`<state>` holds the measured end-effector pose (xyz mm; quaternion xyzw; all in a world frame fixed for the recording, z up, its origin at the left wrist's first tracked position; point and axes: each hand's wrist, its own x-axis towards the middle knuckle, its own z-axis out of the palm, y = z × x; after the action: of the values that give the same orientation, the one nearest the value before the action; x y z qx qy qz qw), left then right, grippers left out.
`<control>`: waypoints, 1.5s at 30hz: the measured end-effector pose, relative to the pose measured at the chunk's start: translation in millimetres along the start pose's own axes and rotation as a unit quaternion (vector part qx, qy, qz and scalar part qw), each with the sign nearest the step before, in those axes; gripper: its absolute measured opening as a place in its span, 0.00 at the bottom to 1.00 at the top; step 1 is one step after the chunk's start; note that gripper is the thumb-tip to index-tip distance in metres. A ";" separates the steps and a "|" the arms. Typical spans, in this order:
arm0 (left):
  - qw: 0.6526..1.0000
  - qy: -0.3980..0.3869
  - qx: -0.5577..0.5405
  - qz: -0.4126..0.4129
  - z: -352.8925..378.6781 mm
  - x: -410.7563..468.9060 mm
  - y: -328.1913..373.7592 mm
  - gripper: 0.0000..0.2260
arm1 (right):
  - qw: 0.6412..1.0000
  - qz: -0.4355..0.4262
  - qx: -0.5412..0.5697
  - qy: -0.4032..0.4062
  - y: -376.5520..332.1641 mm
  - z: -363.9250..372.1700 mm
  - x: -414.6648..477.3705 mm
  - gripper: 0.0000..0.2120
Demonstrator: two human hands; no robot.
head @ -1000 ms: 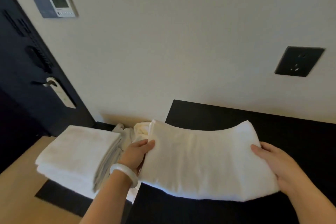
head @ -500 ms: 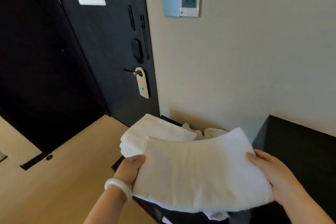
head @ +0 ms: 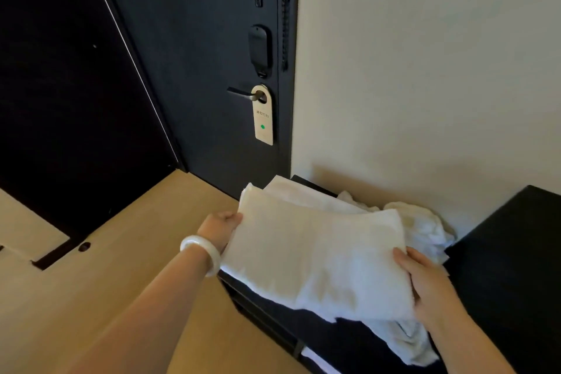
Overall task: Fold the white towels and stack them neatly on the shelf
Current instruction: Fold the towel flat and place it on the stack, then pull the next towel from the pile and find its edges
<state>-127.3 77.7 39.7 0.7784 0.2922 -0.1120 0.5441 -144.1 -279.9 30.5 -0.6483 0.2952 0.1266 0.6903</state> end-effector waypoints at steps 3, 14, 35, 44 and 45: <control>1.000 0.006 -0.004 -0.003 5.6 18.7 20.2 0.10 | 1.000 -0.007 0.015 0.000 -5.2 8.1 27.8 0.13; 0.998 -0.058 0.019 -0.004 16.4 116.0 66.1 0.10 | 0.994 0.019 0.078 0.073 1.3 35.9 84.0 0.15; 0.966 -0.245 0.084 -0.020 2.3 246.7 0.9 0.13 | 0.963 -0.008 -0.085 0.255 43.6 103.1 97.1 0.19; 0.973 -0.220 0.072 -0.010 5.8 243.8 -26.5 0.17 | 0.959 0.056 -0.162 0.225 65.7 98.4 104.4 0.20; 0.973 -0.220 0.073 -0.003 4.8 244.0 -25.8 0.17 | 0.957 0.051 -0.169 0.232 66.3 99.2 104.3 0.19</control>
<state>54.7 160.7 -102.4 0.7711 0.1591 -0.3033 0.5368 -74.2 -197.0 -85.0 -0.7510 0.4540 0.0557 0.4763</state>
